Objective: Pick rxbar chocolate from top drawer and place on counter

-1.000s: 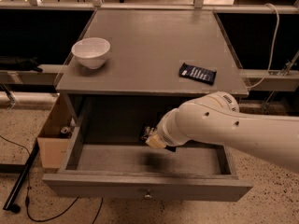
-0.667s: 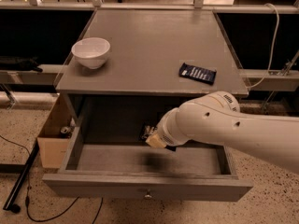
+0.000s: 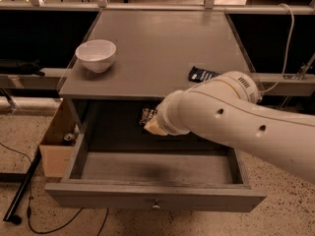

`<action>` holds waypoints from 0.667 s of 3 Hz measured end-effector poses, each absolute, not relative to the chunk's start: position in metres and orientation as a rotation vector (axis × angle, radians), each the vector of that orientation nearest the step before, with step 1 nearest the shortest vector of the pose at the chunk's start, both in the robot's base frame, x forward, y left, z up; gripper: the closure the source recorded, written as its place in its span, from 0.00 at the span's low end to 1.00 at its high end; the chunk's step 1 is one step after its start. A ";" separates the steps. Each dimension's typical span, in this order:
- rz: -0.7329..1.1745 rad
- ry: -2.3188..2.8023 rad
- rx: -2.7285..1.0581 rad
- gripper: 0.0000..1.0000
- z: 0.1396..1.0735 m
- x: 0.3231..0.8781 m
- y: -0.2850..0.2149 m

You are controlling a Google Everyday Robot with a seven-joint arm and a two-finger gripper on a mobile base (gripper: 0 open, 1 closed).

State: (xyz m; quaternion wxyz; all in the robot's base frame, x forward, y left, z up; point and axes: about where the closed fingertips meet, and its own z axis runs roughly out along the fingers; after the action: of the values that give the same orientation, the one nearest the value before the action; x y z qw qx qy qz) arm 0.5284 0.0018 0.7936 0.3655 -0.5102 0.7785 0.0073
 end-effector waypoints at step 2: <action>-0.080 1.883 -1.355 1.00 0.875 0.566 0.024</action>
Offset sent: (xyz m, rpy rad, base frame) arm 0.0630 0.0390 0.1388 -0.0252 -0.1489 0.1983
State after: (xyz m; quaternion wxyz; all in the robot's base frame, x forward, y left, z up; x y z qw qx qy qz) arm 0.5664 0.0243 0.8753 0.3988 -0.5355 0.7438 -0.0317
